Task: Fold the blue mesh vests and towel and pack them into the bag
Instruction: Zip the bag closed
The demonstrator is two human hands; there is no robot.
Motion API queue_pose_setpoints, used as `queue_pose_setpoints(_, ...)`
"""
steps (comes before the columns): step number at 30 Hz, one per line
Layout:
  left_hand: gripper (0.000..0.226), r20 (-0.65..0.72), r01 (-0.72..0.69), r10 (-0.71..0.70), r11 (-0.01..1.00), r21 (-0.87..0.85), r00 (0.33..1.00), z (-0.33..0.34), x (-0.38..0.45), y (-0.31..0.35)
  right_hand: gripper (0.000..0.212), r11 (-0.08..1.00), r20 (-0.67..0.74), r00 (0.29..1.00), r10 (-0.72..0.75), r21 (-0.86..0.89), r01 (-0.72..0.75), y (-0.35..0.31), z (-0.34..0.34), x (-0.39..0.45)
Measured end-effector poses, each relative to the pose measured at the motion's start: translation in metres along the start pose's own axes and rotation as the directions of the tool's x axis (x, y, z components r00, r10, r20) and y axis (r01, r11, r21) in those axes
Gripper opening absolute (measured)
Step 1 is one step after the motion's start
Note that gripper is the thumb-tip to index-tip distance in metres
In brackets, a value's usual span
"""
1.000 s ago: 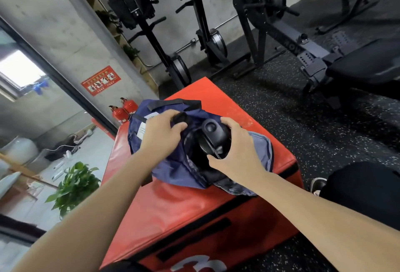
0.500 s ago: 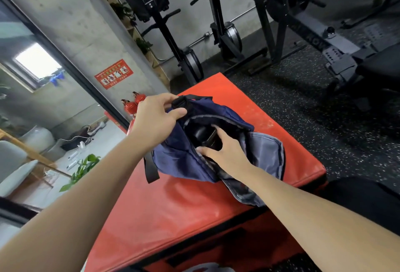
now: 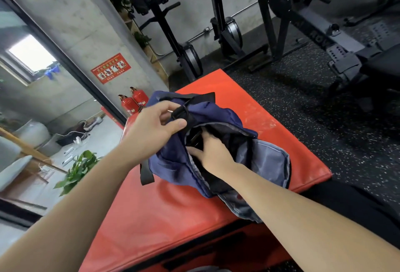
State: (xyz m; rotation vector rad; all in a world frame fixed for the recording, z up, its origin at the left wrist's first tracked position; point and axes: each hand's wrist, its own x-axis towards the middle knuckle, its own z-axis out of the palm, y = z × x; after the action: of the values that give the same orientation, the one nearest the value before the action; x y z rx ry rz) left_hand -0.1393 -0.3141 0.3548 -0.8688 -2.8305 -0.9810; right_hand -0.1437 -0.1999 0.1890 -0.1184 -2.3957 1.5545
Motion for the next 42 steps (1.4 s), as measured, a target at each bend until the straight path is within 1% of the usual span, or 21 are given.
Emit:
queue_pose_setpoints(2, 0.018, 0.009, -0.02, 0.02, 1.0, -0.016, 1.0, 0.015, -0.001, -0.007, 0.062, 0.995, -0.031, 0.999, -0.01, -0.099, 0.007, 0.003, -0.006, -0.001)
queue_pose_setpoints(5, 0.017, -0.056, -0.067, 0.065, 0.997, -0.025, 0.996, 0.026, 0.001, -0.003, 0.062, 0.985, -0.058, 0.998, -0.027, -0.173, 0.017, 0.008, -0.015, -0.008)
queue_pose_setpoints(9, 0.02, 0.003, -0.049, 0.049, 0.999, -0.017, 0.999, 0.033, 0.003, -0.001, 0.04, 0.996, -0.117, 0.99, -0.084, -0.037, 0.08, 0.014, -0.014, -0.01)
queue_pose_setpoints(13, 0.018, -0.008, -0.079, 0.084, 0.966, 0.247, 0.996, 0.048, 0.001, -0.022, 0.014, 0.983, -0.074, 0.983, -0.166, -0.094, 0.159, 0.016, -0.02, -0.017)
queue_pose_setpoints(16, 0.015, -0.013, -0.116, 0.126, 0.946, 0.302, 0.992, 0.052, -0.003, -0.028, 0.026, 0.968, 0.026, 0.984, -0.178, -0.176, 0.179, 0.024, -0.037, -0.027)
queue_pose_setpoints(18, 0.013, -0.013, -0.127, 0.138, 0.938, 0.322, 0.99, 0.054, -0.001, -0.03, 0.022, 0.942, 0.046, 0.985, -0.165, -0.288, 0.171, 0.031, -0.054, -0.037)
queue_pose_setpoints(20, 0.013, -0.018, -0.115, 0.127, 0.94, 0.321, 0.992, 0.056, 0.0, -0.032, 0.014, 0.894, -0.032, 0.984, -0.175, -0.423, 0.145, 0.035, -0.075, -0.048)
queue_pose_setpoints(22, 0.019, -0.057, -0.112, 0.136, 0.944, 0.31, 0.989, 0.06, -0.003, -0.032, 0.011, 0.889, -0.167, 0.969, -0.182, -0.45, 0.089, 0.039, -0.098, -0.057)
queue_pose_setpoints(24, 0.034, -0.128, -0.146, 0.208, 0.914, 0.378, 0.97, 0.07, -0.013, -0.032, 0.027, 0.921, -0.262, 0.963, -0.064, -0.386, -0.044, 0.054, -0.115, -0.058)
queue_pose_setpoints(25, 0.038, -0.156, -0.186, 0.282, 0.872, 0.453, 0.947, 0.076, -0.02, -0.03, 0.04, 0.927, -0.243, 0.969, 0.05, -0.349, -0.135, 0.061, -0.124, -0.058)
queue_pose_setpoints(26, 0.04, -0.173, -0.233, 0.372, 0.817, 0.527, 0.912, 0.084, -0.027, -0.029, 0.05, 0.924, -0.184, 0.969, 0.166, -0.315, -0.218, 0.068, -0.132, -0.058)
queue_pose_setpoints(28, 0.04, -0.174, -0.338, 0.544, 0.708, 0.62, 0.821, 0.1, -0.039, -0.027, 0.047, 0.901, -0.035, 0.943, 0.331, -0.286, -0.327, 0.076, -0.143, -0.063)
queue_pose_setpoints(30, 0.043, -0.145, -0.447, 0.654, 0.644, 0.621, 0.742, 0.114, -0.048, -0.025, 0.05, 0.904, 0.004, 0.94, 0.342, -0.274, -0.328, 0.079, -0.148, -0.071)
queue_pose_setpoints(32, 0.039, -0.1, -0.543, 0.7, 0.628, 0.557, 0.707, 0.131, -0.058, -0.024, 0.055, 0.943, 0.023, 0.947, 0.322, -0.095, -0.318, 0.08, -0.149, -0.076)
queue_pose_setpoints(33, 0.033, -0.087, -0.575, 0.697, 0.649, 0.497, 0.712, 0.141, -0.065, -0.022, 0.06, 0.942, 0.067, 0.946, 0.318, 0.088, -0.323, 0.079, -0.148, -0.078)
queue_pose_setpoints(34, 0.028, -0.079, -0.575, 0.663, 0.697, 0.428, 0.745, 0.151, -0.073, -0.019, 0.069, 0.896, 0.129, 0.938, 0.323, 0.279, -0.347, 0.077, -0.146, -0.079)
queue_pose_setpoints(36, 0.044, -0.035, -0.451, 0.491, 0.825, 0.34, 0.871, 0.168, -0.089, -0.007, 0.072, 0.715, 0.273, 0.896, 0.349, 0.541, -0.443, 0.063, -0.145, -0.081)
queue_pose_setpoints(38, 0.067, 0.001, -0.295, 0.311, 0.9, 0.32, 0.95, 0.179, -0.093, 0.004, 0.069, 0.592, 0.369, 0.868, 0.331, 0.636, -0.496, 0.048, -0.146, -0.081)
queue_pose_setpoints(39, 0.069, 0.006, -0.256, 0.265, 0.922, 0.292, 0.964, 0.182, -0.09, 0.008, 0.072, 0.555, 0.397, 0.862, 0.316, 0.659, -0.507, 0.043, -0.146, -0.08)
queue_pose_setpoints(41, 0.058, -0.014, -0.229, 0.238, 0.947, 0.225, 0.971, 0.178, -0.075, 0.01, 0.075, 0.523, 0.403, 0.862, 0.307, 0.686, -0.506, 0.045, -0.145, -0.073)
queue_pose_setpoints(42, 0.052, -0.045, -0.209, 0.224, 0.953, 0.221, 0.974, 0.172, -0.067, 0.01, 0.07, 0.526, 0.369, 0.869, 0.33, 0.692, -0.494, 0.047, -0.145, -0.07)
